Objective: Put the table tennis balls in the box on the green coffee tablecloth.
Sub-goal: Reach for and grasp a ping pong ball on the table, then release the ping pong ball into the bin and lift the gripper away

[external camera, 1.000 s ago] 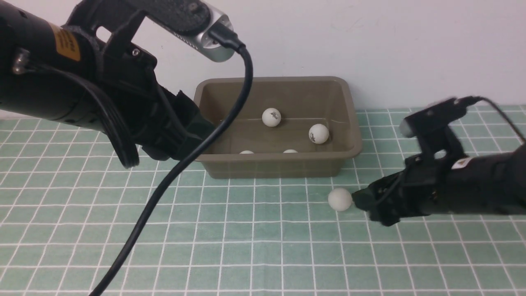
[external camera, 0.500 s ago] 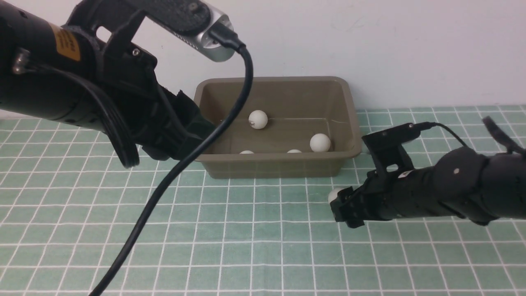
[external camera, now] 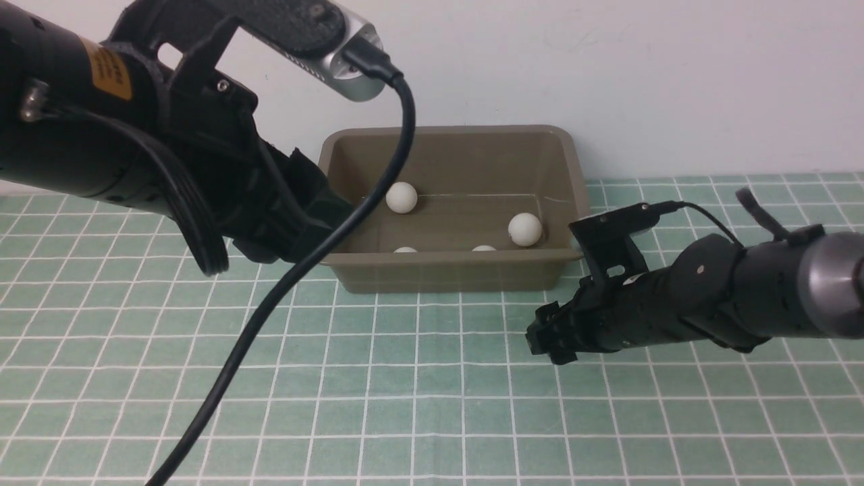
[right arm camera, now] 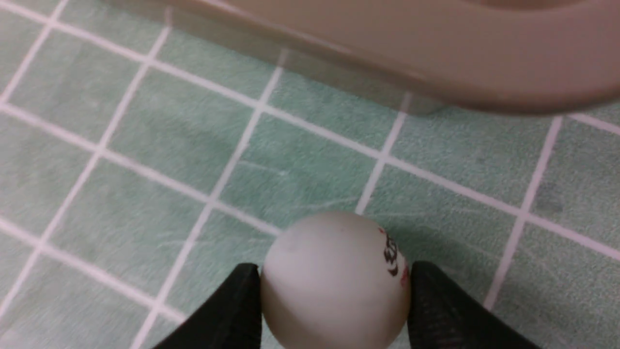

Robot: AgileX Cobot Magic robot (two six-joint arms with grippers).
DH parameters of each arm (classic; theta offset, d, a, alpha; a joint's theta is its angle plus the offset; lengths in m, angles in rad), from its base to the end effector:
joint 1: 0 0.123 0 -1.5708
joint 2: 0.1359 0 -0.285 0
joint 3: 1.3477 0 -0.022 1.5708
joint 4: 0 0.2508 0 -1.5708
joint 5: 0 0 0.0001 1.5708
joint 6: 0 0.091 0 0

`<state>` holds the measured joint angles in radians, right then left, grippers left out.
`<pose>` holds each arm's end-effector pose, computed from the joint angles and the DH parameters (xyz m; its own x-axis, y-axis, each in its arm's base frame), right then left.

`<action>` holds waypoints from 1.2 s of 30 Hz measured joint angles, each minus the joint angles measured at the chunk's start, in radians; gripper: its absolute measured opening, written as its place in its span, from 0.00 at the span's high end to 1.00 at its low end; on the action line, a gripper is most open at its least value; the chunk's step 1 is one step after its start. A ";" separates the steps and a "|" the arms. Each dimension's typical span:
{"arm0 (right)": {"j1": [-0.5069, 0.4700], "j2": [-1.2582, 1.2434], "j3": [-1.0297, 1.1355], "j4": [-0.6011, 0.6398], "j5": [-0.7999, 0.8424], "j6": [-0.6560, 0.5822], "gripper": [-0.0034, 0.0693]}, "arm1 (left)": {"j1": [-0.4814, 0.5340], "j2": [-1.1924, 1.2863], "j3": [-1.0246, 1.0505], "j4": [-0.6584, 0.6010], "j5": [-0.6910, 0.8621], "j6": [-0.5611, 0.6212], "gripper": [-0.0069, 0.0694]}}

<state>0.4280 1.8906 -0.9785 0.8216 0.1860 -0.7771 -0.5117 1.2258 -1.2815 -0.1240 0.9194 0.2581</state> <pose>0.3260 0.1624 0.1361 -0.7581 -0.3069 -0.5754 -0.4558 0.8804 0.1310 0.2142 -0.1306 0.3960 -0.4989 0.4875 -0.7165 0.6501 0.7572 0.0625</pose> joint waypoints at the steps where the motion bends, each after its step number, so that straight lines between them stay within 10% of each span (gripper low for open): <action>1: -0.007 -0.012 0.000 -0.015 0.024 0.000 0.47 | 0.000 0.000 0.000 0.000 0.000 0.000 0.35; 16: -0.213 -0.270 0.003 -0.185 0.287 0.020 0.47 | 0.000 0.000 0.000 0.000 0.000 0.000 0.35; 36: -0.145 0.144 -0.537 0.313 0.428 -0.453 0.47 | 0.000 0.000 0.000 0.000 -0.001 0.000 0.35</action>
<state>0.2833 2.0347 -1.5152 1.1341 0.6140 -1.2304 -0.5117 1.2258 -1.2815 -0.1240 0.9184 0.2581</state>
